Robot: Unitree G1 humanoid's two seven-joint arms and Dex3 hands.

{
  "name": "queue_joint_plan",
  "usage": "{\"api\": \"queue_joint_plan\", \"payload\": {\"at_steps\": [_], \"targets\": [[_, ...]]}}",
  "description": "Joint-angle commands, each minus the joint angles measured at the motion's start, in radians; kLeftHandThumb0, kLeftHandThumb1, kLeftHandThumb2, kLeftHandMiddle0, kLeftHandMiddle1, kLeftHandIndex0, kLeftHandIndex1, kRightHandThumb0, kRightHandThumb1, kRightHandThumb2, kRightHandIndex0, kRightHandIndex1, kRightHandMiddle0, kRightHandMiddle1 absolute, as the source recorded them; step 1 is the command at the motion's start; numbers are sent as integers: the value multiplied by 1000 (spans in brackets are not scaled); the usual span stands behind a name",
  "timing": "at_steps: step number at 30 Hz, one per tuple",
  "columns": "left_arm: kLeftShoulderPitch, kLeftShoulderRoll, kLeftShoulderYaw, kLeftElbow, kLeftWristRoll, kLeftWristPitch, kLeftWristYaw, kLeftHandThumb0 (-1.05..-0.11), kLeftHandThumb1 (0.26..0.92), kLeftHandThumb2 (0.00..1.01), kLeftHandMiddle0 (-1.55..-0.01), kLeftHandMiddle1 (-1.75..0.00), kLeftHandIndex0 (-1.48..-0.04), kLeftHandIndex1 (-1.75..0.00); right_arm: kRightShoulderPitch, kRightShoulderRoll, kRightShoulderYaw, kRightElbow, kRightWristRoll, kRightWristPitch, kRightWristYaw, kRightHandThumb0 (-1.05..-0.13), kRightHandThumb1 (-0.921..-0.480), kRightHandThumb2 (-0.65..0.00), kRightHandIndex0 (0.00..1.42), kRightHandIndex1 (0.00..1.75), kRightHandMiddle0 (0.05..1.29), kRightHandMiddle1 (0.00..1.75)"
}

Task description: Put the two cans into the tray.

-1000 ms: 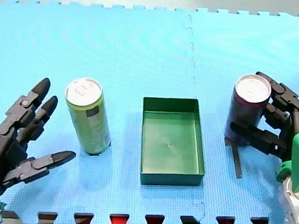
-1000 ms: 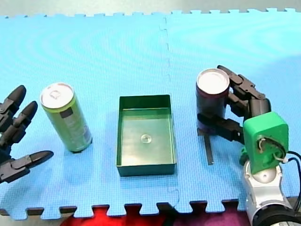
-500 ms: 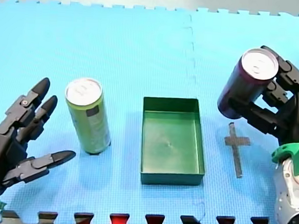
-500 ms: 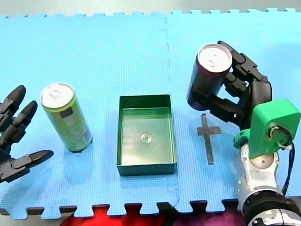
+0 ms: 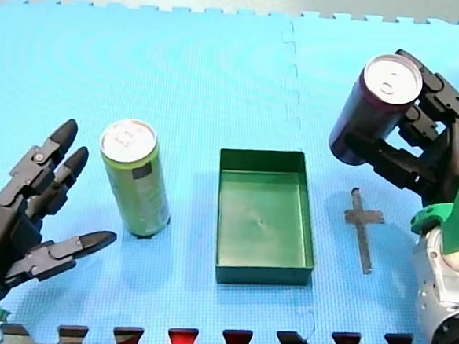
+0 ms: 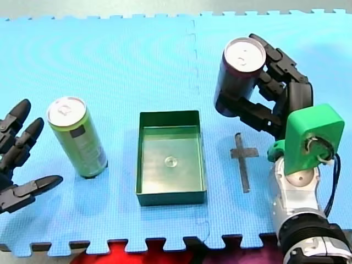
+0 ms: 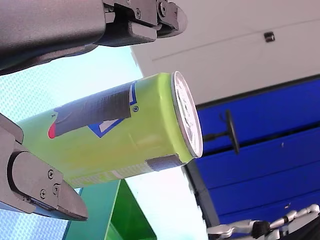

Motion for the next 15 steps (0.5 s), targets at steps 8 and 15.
{"api": "queue_joint_plan", "payload": {"at_steps": [8, 15], "targets": [[-7, 4, -3, 7, 18, -10, 18, -1032, 712, 2, -178, -2, -143, -1, -36, 6, 24, -15, -29, -3, -29, -415, -729, 0, 1314, 5, 1170, 3], [-13, 2, -5, 11, 28, -13, 34, -1045, 720, 3, -183, -3, -145, -1, -39, 20, 53, -45, -57, 40, -44, -404, -732, -1, 1317, 4, 1171, 2]]}}
